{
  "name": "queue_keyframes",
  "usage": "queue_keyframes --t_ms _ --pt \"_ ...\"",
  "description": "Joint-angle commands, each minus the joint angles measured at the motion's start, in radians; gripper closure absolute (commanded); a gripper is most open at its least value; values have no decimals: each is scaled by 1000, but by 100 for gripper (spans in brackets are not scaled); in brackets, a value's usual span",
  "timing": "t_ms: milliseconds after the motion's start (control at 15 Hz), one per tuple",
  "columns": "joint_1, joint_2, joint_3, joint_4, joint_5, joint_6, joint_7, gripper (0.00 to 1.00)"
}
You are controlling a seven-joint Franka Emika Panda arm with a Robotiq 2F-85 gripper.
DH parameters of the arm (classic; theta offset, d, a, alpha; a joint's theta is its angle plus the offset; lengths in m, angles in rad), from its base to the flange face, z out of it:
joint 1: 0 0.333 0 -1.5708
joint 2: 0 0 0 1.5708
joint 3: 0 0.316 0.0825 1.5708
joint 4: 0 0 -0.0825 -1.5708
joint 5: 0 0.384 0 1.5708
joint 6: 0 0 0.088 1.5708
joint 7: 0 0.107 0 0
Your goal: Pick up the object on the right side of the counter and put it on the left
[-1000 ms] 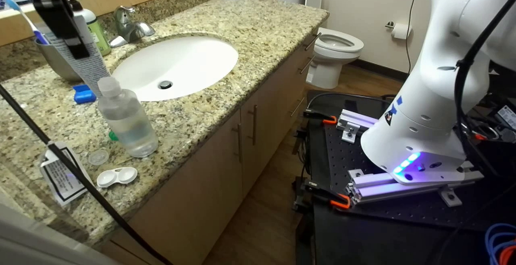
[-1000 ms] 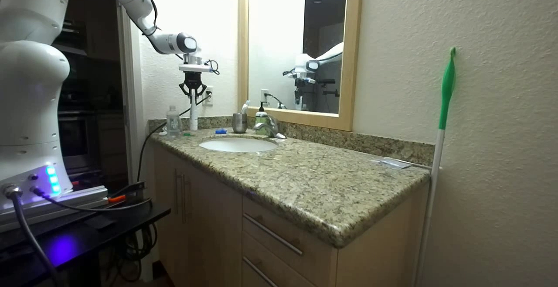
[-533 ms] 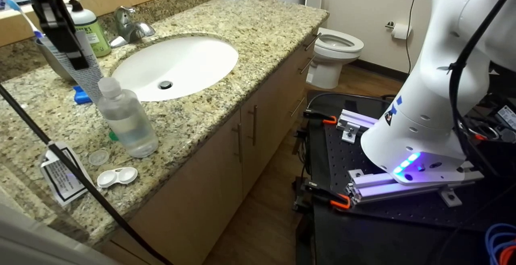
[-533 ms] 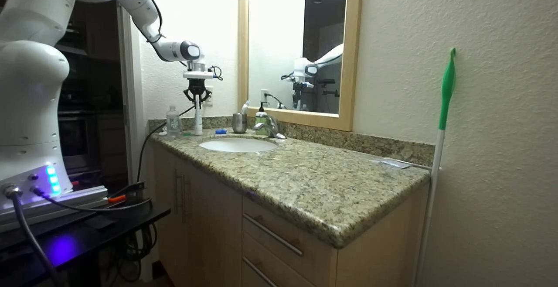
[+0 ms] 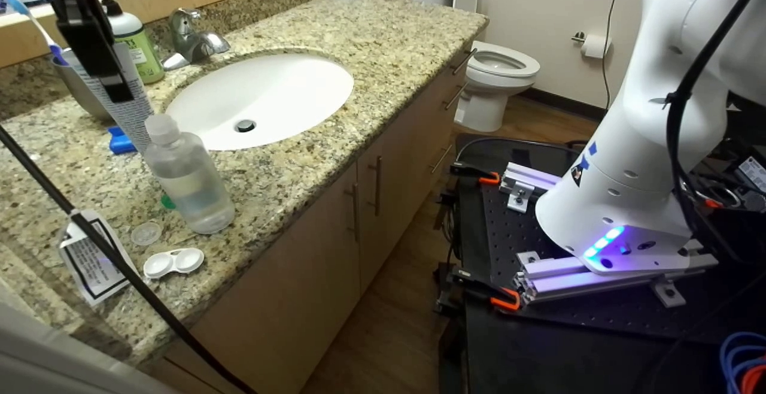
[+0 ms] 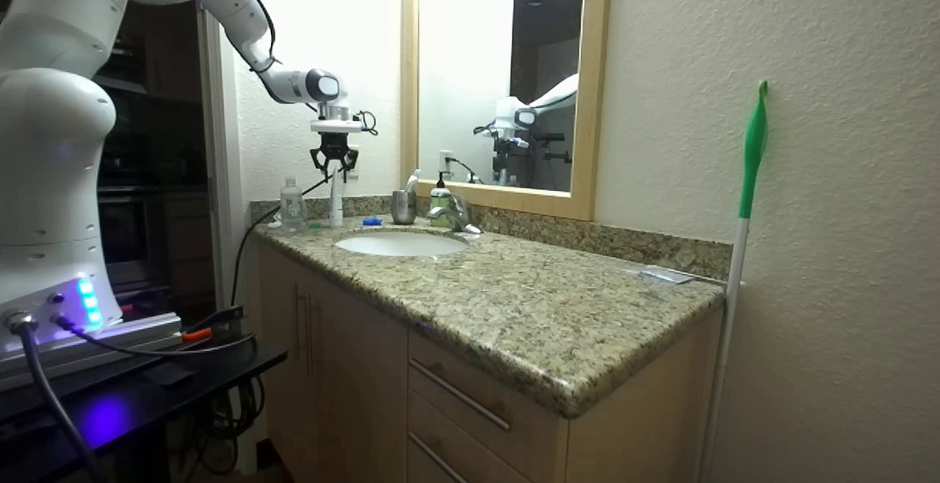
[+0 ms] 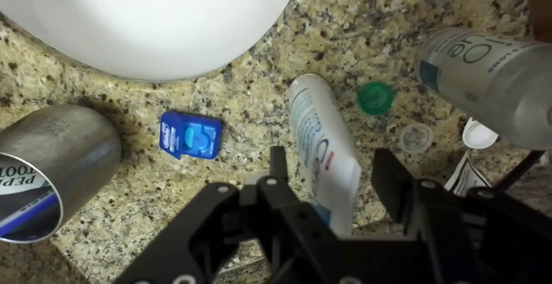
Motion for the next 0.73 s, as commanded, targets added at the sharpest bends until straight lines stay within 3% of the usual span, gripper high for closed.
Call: queue_keyframes --t_ms 0,133,200,333,467,533,667 --pt "-28 -65 35 18 36 -76 -39 15" --pt "-33 -122 41 34 76 -109 -60 2" --pt "-38 -174 38 34 104 -134 -70 0" --pt "-42 -258 29 21 169 -112 -111 0" --pt "-49 -365 14 -5 304 -95 -209 0" --pt "-19 -266 7 52 222 -96 -126 0" --pt "-20 -344 -6 41 273 -105 -166 0"
